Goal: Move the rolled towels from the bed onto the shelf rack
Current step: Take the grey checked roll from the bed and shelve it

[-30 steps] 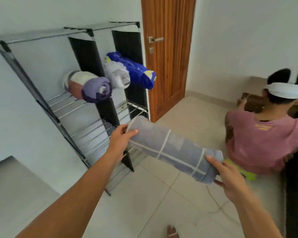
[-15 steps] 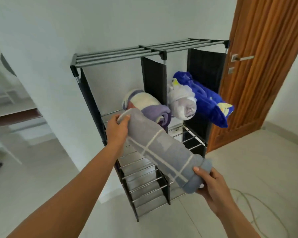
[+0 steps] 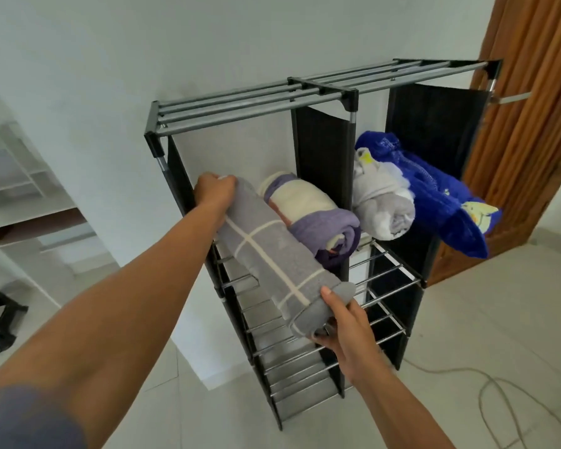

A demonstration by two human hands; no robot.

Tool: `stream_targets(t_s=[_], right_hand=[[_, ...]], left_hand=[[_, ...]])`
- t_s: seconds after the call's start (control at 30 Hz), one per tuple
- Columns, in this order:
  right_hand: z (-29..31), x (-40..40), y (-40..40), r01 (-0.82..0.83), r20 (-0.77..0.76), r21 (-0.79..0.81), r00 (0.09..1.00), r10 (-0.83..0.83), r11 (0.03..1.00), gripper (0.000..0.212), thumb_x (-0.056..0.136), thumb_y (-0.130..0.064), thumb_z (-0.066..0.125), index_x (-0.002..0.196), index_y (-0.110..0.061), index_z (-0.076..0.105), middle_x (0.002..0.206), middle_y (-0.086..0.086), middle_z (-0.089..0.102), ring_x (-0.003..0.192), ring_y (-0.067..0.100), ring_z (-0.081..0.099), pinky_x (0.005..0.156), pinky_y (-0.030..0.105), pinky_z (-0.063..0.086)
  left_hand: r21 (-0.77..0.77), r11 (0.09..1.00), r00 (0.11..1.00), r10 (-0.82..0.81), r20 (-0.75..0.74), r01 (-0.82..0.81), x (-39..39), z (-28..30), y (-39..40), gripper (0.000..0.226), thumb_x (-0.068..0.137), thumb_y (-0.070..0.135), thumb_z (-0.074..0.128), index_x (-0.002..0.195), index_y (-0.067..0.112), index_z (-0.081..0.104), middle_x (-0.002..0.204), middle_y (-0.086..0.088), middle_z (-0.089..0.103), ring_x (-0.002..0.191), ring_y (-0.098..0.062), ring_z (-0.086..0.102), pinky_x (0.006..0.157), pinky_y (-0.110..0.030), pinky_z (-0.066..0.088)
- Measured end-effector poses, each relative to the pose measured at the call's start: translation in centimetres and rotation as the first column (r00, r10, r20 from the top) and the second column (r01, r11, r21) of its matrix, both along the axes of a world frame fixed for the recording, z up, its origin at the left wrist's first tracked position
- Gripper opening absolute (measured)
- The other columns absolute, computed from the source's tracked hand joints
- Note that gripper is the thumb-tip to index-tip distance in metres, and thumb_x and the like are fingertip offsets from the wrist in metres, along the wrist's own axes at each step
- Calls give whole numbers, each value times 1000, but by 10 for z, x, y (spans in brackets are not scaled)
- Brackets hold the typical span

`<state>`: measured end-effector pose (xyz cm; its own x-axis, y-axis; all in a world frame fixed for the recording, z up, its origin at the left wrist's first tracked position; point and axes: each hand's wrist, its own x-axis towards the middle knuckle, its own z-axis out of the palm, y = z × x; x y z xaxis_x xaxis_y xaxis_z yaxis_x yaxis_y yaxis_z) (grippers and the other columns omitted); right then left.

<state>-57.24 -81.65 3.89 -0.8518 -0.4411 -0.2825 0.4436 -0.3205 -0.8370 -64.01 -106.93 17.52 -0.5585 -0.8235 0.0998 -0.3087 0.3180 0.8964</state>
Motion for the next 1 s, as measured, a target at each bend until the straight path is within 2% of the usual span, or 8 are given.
stream_targets(t_s=[0.13,0.23,0.4,0.57,0.63,0.77,0.87,1.0], right_hand=[[-7,2,-22,38,57,64,997,-42,997,14,87,-28,63,99,-29,57,113,8,63,102,29,64,78,49,58],[-11,4,-33,42,73,97,996,-49,994,25,85,-26,65,108,-26,55,114,7,62,101,26,64,69,41,59],[-6,-1,-44,3,69,58,998,-7,998,16,86,-26,65,101,-23,60,110,7,65,102,26,65,77,45,59],[-2,-2,-55,-46,39,94,998,43,995,23,83,-29,69,105,-22,65,110,5,71,103,22,67,83,46,58],[1,-5,-57,-42,39,99,998,39,994,23,83,-28,69,104,-19,65,109,7,71,102,21,68,78,40,60],[8,-7,-66,-60,7,89,998,60,994,7,87,-16,63,94,-16,64,94,5,70,86,15,68,55,23,55],[12,-8,-72,-96,-13,105,995,98,990,7,88,-11,59,88,-16,63,86,3,67,80,14,66,52,22,53],[15,-14,-83,-109,-58,131,991,117,985,7,88,-14,58,91,-19,62,90,2,68,81,12,67,61,24,55]], left_hand=[[-16,1000,983,7,184,-4,-19,-18,-8,56,83,29,58,133,5,49,134,-17,52,120,-35,53,92,-36,48],[23,1000,955,4,296,-12,-25,-35,-12,64,84,29,58,141,7,37,144,-18,36,129,-36,42,105,-43,43],[-45,999,972,12,235,-1,-28,-55,-13,61,86,26,57,140,10,34,150,-17,22,133,-38,36,110,-41,38],[141,990,960,-29,280,-11,-19,-86,-1,107,81,39,69,154,9,-5,161,-18,-1,147,-39,14,120,-49,21],[252,967,965,-26,262,-42,-19,-88,-5,118,74,44,75,154,12,-6,161,-18,1,147,-38,16,119,-50,23],[438,897,984,-16,175,-63,-17,-88,-16,122,65,39,81,154,15,2,156,-14,26,137,-35,37,113,-50,35],[353,932,982,16,187,-82,-14,-87,-21,114,75,29,74,154,12,-6,155,-16,26,138,-36,35,113,-48,35],[311,947,985,26,171,-79,-14,-79,-26,108,79,29,71,154,12,-5,156,-16,25,140,-35,33,114,-47,34]])
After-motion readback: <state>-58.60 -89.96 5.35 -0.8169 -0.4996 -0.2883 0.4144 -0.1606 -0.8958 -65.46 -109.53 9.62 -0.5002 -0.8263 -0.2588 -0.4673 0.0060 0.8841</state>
